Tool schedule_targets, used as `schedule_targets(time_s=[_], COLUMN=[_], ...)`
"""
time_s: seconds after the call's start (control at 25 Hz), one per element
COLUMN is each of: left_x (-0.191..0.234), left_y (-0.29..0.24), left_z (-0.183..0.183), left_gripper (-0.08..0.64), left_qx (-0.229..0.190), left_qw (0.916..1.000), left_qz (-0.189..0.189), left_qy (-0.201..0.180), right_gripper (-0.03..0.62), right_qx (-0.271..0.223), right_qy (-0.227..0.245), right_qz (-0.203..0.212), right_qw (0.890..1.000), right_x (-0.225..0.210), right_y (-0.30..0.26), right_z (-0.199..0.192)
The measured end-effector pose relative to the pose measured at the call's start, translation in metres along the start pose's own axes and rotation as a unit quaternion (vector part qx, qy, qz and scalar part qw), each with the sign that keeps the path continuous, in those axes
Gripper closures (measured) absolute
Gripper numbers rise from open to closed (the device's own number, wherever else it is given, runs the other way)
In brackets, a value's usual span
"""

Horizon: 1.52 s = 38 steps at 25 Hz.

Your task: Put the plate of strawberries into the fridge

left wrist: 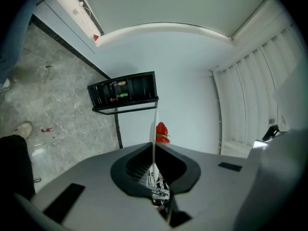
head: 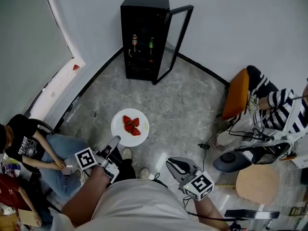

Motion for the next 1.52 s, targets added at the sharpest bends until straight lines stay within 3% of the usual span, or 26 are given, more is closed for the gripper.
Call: schedule_targets(time_s=[0.16,0.2,0.28,0.44,0.84,1.0,1.2,1.36,1.52], left_x=[0.01,0.012,0.019,0.036,0.058,0.08,0.104,0.12,0.125], left_y=[-0.012,-0.018,-0.028,-0.065,-0.188,-0.217,-0.257,-0.283,-0.319], left_z=[0.031,0.038,0.046,0.066,0.193,0.236,0.267,0.282,0.295], left_gripper=[0.534,0.534,0.534,0.534,0.534,0.534,0.534,0.534,0.534], left_qx=[-0.004,-0.005,-0.006,-0.003,0.03,0.034,0.016,0.004,-0.02], left_qw=[0.9998,0.9998,0.9999,1.0,0.9992,0.9991,0.9998,0.9992,0.9992], left_qz=[0.014,0.015,0.012,0.002,-0.025,-0.012,0.009,0.028,0.027], left_qy=[0.009,0.009,0.005,0.003,-0.009,-0.024,-0.013,-0.03,-0.02], right_gripper=[0.547,0.518,0.477,0.471,0.472,0.472,0.472,0.472,0.472], right_qx=[0.001,0.002,0.001,0.0,-0.007,-0.015,0.002,-0.001,-0.006], right_qy=[-0.002,-0.002,0.007,0.029,0.035,0.024,0.028,0.038,0.045], right_qz=[0.014,0.013,0.009,-0.008,-0.055,-0.048,-0.033,-0.025,-0.003], right_qw=[1.0,1.0,1.0,1.0,0.998,0.998,0.999,0.999,0.999], right_x=[-0.012,-0.017,-0.027,-0.058,-0.143,-0.16,-0.199,-0.233,-0.278], right_y=[-0.028,-0.034,-0.043,-0.063,-0.165,-0.207,-0.235,-0.245,-0.257], right_z=[0.024,0.028,0.032,0.055,0.152,0.175,0.195,0.202,0.224])
Point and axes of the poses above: the fingertips, and each gripper's own axes: y backward along the fingers, x to its left, z out of its top, the point moved 5 cm from there along y, backward along the fingers, and after that the axes turned 9 degrees about -y, right-handed, at the moved point
